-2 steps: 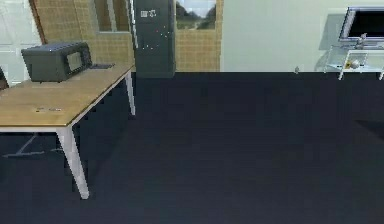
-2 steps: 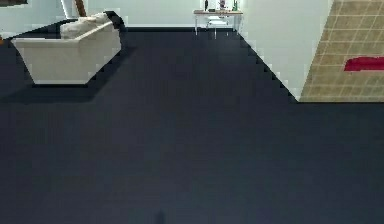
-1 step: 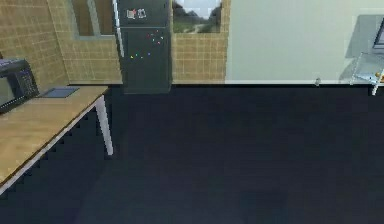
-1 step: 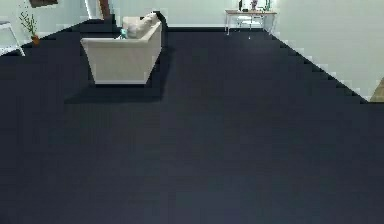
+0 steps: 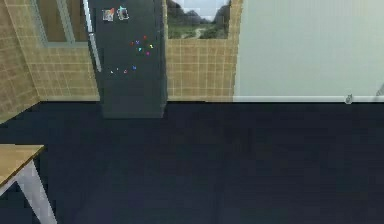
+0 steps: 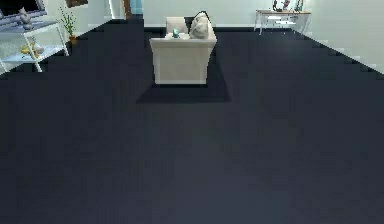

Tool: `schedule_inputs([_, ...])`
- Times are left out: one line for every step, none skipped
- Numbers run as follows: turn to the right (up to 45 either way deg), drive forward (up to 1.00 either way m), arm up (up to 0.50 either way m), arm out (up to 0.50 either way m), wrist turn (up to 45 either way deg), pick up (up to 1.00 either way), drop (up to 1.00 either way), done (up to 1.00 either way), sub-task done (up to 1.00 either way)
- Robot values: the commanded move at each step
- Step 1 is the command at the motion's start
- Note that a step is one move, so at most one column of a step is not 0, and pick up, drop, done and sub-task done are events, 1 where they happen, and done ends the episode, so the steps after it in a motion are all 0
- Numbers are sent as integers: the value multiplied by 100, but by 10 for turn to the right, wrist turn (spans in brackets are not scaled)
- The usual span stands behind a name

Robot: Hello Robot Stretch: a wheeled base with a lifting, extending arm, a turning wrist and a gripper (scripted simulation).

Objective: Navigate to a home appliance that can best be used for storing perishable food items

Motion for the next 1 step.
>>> schedule_inputs([0, 100, 0, 0, 0, 0, 0, 0, 0])
